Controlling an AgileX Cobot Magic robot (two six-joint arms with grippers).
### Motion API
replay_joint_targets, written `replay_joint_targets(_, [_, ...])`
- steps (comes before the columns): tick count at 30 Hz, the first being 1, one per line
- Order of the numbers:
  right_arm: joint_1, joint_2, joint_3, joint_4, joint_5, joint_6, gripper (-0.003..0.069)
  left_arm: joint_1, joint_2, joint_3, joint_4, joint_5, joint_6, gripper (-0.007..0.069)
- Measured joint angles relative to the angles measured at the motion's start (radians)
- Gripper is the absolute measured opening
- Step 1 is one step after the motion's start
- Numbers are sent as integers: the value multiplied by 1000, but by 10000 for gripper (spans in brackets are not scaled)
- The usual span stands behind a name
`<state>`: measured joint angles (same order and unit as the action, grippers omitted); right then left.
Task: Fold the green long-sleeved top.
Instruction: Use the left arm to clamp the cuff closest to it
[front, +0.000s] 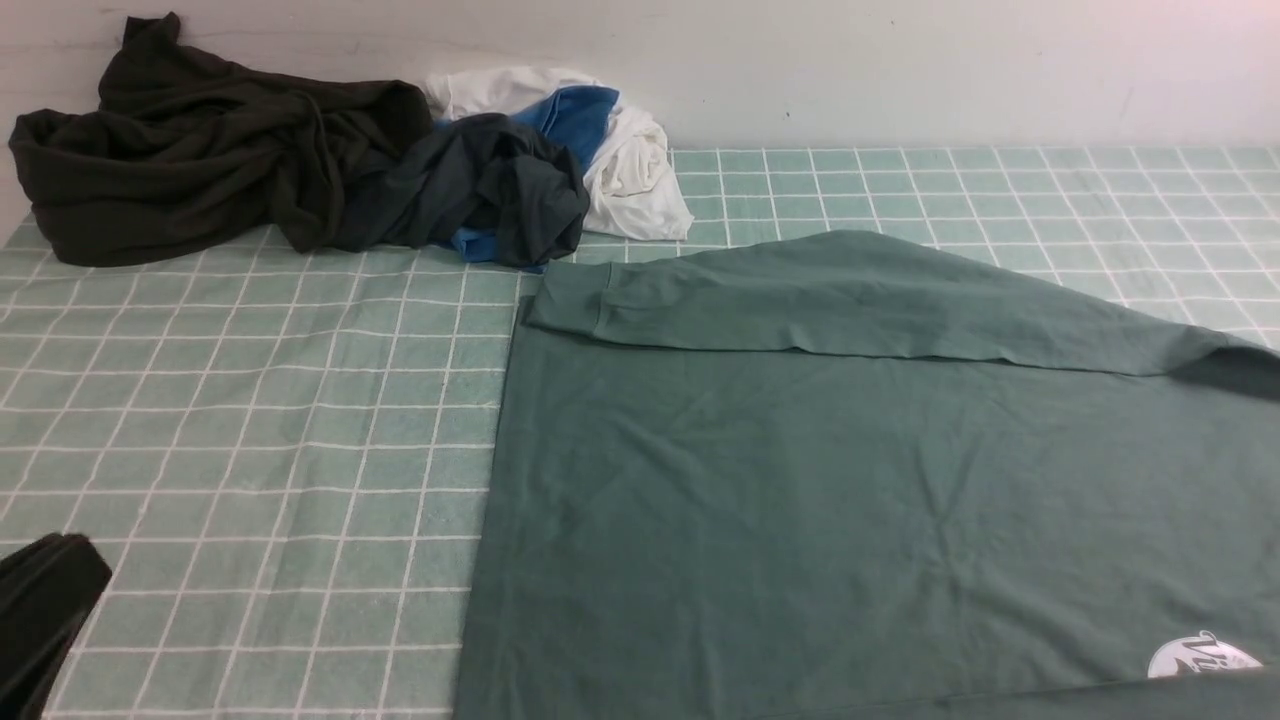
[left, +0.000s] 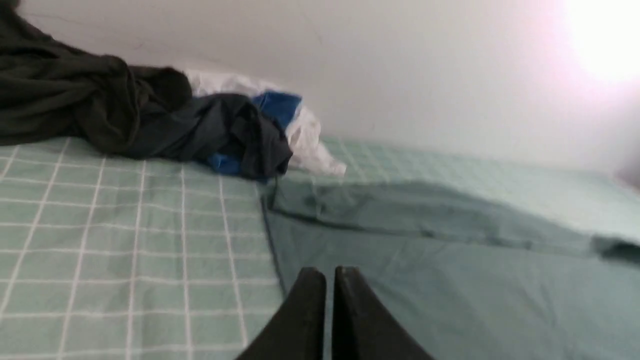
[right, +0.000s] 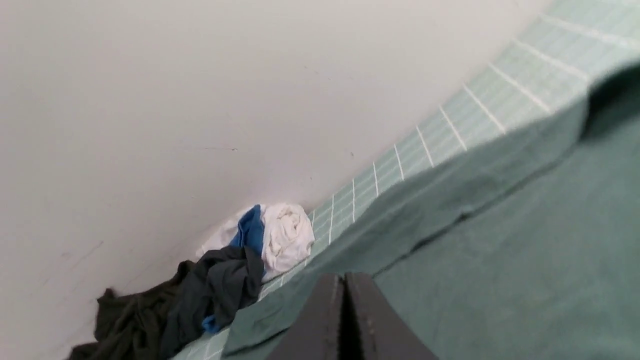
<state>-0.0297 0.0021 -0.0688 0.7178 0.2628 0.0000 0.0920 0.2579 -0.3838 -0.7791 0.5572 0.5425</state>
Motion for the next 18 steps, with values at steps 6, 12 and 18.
replay_joint_targets(6, [0,271,-328,-239,269,-219,-14,-31,424,-333,336,350,-2,16])
replay_joint_targets(12, [41,594,-615,-415,632,-257,-14,-321,729,-501,495,472,-2,17])
replay_joint_targets(18, [195,767,-695,-457,930,-281,-14,-635,1016,-502,612,489,-32,78])
